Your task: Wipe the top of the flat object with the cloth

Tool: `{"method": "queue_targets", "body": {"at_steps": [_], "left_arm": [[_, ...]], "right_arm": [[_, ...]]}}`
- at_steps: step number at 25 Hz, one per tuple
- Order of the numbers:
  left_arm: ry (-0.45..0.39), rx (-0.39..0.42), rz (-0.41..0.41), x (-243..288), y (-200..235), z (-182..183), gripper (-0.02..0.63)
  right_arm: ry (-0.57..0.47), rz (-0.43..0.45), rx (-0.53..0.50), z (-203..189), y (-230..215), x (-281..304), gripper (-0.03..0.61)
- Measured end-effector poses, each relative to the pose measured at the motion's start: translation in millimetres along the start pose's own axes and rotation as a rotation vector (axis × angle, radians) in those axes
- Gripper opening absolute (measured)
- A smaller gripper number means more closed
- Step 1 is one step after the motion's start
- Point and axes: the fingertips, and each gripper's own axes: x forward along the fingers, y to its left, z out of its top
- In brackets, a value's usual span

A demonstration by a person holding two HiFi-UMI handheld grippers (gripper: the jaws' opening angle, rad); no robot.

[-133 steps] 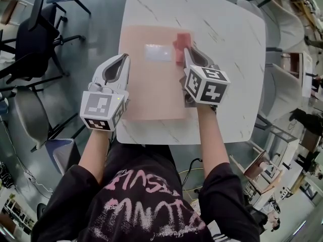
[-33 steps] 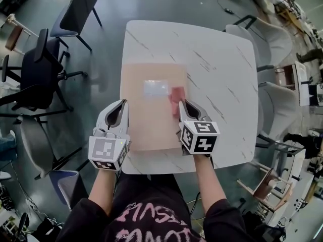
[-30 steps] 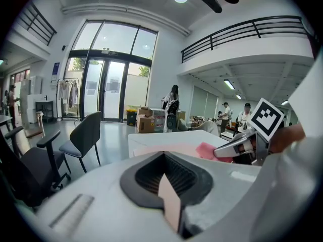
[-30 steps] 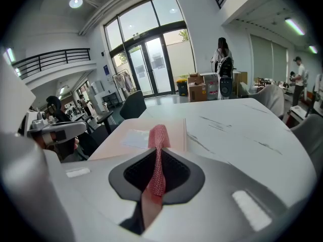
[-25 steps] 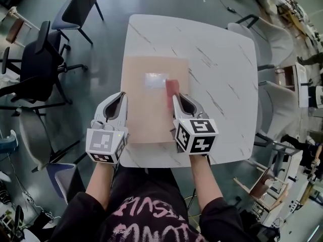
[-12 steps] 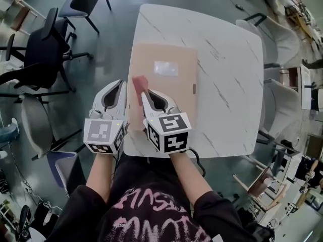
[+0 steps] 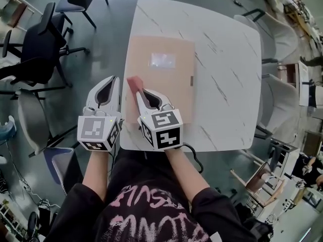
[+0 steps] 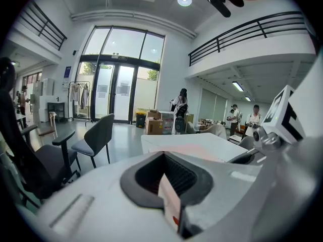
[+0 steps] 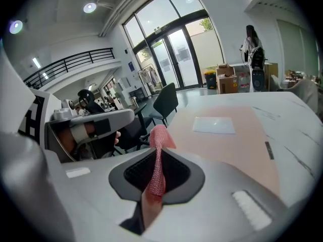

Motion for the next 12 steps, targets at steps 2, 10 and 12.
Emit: {"method": "queue_targets", "body": {"at_steps": [2, 10, 12], "left_arm": [[0.0, 0.001, -0.009, 1, -5, -1, 0.002], [0.002, 0.011, -0.046, 8, -28, -2, 0.002], [0.003, 0.013, -0.05, 9, -31, -3, 0.002]], "right_arm": [[0.002, -0.016, 0.008, -3, -7, -4, 0.049], [0.004, -0.092, 0.036, -16, -42, -24, 0.049], [0.003, -0.11, 0.046, -19, -52, -28, 0.049]]}}
